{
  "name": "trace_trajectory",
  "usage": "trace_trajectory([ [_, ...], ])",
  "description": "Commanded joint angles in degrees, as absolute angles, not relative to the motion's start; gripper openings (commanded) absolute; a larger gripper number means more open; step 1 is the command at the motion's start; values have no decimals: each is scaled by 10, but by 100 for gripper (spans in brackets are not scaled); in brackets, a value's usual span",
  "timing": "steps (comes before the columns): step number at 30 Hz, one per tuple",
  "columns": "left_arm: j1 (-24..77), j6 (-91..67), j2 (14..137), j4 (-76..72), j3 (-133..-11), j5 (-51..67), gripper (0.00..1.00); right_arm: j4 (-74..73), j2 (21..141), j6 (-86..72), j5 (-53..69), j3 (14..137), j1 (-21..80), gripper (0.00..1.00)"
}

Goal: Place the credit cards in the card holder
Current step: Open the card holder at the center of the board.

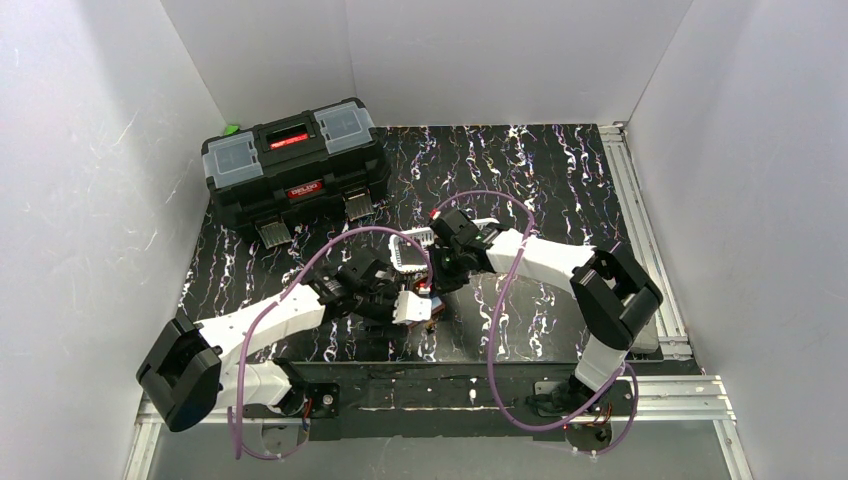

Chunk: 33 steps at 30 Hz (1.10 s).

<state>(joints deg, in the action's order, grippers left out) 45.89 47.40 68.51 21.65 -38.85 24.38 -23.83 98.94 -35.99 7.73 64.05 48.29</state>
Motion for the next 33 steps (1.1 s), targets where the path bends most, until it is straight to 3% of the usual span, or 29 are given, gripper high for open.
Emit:
trace_trajectory([
  [1, 448, 463, 668, 177, -397, 239, 59, -186, 977, -364, 120, 680, 498, 15],
  [14, 434, 450, 655, 236, -423, 297, 60, -162, 1039, -383, 138, 731, 499, 15],
  [22, 365, 619, 686, 406, -495, 356, 57, -177, 1073, -374, 134, 764, 499, 13],
  [27, 289, 568, 710, 329, -523, 323, 58, -169, 1066, -373, 134, 754, 499, 13],
  [33, 288, 440, 724, 262, -499, 353, 62, -173, 1062, -371, 132, 756, 499, 13],
])
